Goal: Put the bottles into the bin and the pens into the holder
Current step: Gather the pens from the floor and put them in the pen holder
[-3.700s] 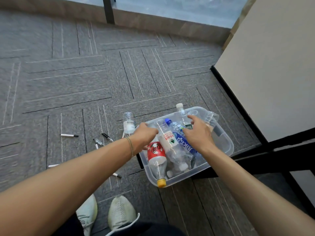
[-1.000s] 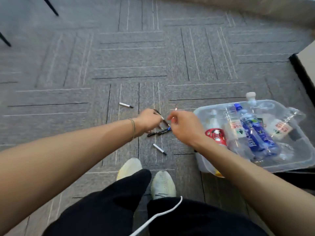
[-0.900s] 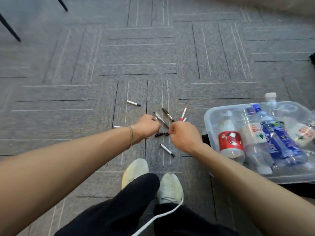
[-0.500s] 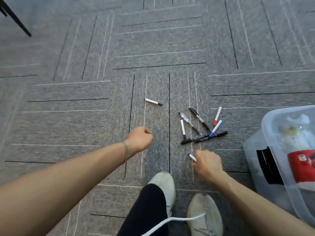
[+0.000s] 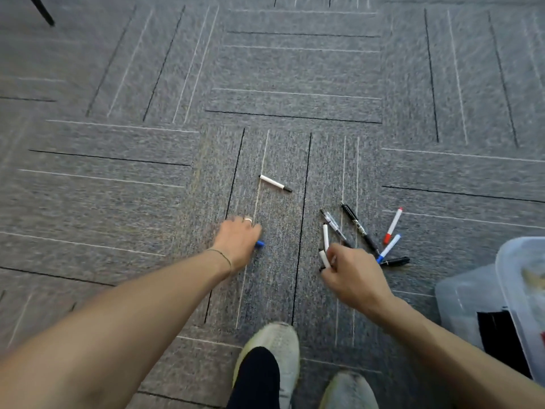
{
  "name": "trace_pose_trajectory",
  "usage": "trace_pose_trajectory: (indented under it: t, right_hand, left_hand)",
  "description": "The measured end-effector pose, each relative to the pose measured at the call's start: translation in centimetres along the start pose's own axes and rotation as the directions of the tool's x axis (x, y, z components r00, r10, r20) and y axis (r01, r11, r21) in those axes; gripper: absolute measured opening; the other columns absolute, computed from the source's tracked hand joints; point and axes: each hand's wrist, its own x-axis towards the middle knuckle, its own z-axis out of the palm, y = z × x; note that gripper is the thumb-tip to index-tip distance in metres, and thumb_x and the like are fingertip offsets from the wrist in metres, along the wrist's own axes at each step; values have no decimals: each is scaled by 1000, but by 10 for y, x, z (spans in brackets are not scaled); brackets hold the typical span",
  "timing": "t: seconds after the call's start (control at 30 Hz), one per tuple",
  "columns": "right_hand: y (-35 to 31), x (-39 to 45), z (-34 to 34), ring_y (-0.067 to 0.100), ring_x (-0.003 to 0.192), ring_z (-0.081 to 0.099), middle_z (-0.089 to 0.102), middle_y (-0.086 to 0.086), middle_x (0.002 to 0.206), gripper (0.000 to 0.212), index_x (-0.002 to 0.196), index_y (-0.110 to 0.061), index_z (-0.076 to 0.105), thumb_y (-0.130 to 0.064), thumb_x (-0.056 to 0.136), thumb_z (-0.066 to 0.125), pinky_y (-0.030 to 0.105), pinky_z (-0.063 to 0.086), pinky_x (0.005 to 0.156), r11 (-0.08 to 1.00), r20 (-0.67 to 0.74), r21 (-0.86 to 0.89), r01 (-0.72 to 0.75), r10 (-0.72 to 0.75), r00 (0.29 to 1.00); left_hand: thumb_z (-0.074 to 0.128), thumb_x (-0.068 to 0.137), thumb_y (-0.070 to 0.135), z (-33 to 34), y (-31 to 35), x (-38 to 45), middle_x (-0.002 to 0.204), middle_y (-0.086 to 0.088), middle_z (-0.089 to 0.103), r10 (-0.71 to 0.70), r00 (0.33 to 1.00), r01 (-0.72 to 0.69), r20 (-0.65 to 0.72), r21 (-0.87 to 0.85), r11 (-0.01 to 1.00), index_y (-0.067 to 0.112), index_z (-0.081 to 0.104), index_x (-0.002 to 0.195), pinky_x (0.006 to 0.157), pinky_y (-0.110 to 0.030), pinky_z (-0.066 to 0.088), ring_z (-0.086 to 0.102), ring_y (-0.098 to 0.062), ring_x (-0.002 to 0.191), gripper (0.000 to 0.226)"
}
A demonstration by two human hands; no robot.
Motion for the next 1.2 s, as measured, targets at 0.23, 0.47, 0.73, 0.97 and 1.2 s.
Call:
trace_pose_trajectory:
  t: [0.23,0.47,0.73,0.97,1.2]
  right_hand:
    - [-10,44,-18,23,63,56,61,1,69,20,76,-17,51,-24,94,46,36,43,58,983,-61,127,-136,144,988]
    - [-7,80,-16,29,69,56,59,4,69,23,68,-16,46,-20,90,44,34,35,58,928,-67,193,-319,337,939]
    - [3,84,-11,22,57,51,58,3,61,23,63,-15,47,-22,85,50,31,32,52,895,-134,324,-307,365,921]
    - [12,80,-8,22,59,55,59,1,63,28,64,-17,49,-22,92,49,31,43,58,926,-121,209,-316,345,931]
    - [8,85,13,33,84,68,70,10,90,24,96,-10,67,-33,97,60,34,43,64,964,-121,-110,-242,228,966]
  left_hand:
    - [50,98,6,12,-4,22,90,1,55,41,999,-43,-18,-174,984,14,52,115,69,-29,40,52,-15,80,19]
    - [47,95,11,-31,-28,59,70,6,51,7,982,-75,-190,-357,931,16,53,102,54,-19,40,45,-6,58,10]
    - [54,99,12,-45,-10,120,77,2,54,114,982,-133,-151,-122,984,15,44,120,55,-26,51,52,-11,62,23]
    - [36,106,27,-45,-2,117,72,4,56,23,987,-47,-159,-154,987,15,50,106,49,-23,43,45,-9,55,18]
    - [38,109,41,-55,22,82,51,6,41,-198,976,70,-95,-721,689,17,46,60,36,-16,25,34,-14,41,54]
